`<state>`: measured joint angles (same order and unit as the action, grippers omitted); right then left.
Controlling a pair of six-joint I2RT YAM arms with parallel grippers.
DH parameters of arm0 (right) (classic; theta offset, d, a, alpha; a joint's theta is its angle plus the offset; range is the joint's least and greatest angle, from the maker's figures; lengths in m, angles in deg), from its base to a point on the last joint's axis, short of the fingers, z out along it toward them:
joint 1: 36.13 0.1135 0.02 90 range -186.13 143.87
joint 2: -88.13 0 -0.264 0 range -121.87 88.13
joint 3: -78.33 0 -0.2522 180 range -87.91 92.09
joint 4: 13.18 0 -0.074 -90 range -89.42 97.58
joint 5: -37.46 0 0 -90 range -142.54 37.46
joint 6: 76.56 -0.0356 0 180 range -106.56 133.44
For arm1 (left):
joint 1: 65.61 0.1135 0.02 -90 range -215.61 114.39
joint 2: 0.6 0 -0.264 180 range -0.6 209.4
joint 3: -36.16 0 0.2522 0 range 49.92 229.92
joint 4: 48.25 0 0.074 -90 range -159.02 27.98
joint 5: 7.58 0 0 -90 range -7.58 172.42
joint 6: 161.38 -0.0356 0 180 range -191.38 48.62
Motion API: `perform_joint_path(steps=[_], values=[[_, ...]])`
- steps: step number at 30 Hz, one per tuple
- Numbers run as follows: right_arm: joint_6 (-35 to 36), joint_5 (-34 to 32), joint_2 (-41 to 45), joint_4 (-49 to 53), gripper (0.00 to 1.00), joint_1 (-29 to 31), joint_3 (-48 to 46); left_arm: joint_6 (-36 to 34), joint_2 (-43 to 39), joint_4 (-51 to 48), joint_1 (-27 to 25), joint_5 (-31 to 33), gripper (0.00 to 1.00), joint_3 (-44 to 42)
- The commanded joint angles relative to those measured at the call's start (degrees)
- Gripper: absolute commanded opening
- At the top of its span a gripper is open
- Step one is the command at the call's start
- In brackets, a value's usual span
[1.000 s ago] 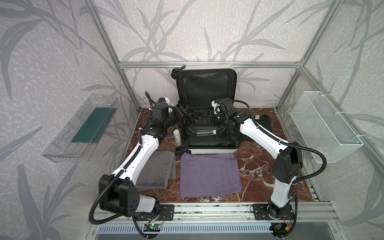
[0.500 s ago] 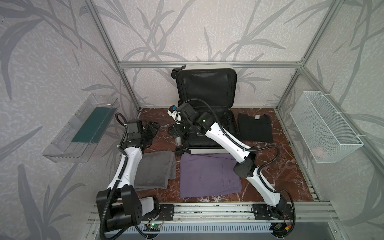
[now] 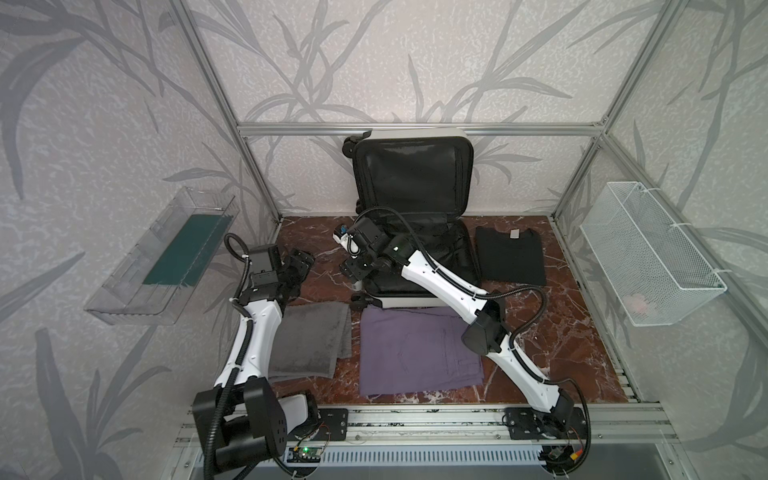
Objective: Pack the luggage
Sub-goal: 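Reach the right gripper to the small white bottle while the left arm draws back, then grasp the small white bottle beside the grey towel with the right gripper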
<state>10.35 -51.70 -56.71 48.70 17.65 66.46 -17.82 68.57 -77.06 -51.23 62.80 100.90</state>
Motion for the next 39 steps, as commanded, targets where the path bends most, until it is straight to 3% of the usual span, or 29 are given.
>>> perform_joint_path(steps=[1,21,39], values=[[1.3,-1.2,-2.3,-3.0,0.76,-0.1,1.6,0.0,-0.9,-1.0,0.4,0.0,0.85,-1.2],[-0.5,0.0,-7.0,-6.0,0.69,-1.0,1.2,0.3,-1.4,-1.1,0.3,-0.8,0.85,-1.7],[1.3,-0.9,0.6,-8.1,0.74,-0.3,-3.0,0.4,-0.4,0.1,0.3,-1.6,0.85,-2.1]])
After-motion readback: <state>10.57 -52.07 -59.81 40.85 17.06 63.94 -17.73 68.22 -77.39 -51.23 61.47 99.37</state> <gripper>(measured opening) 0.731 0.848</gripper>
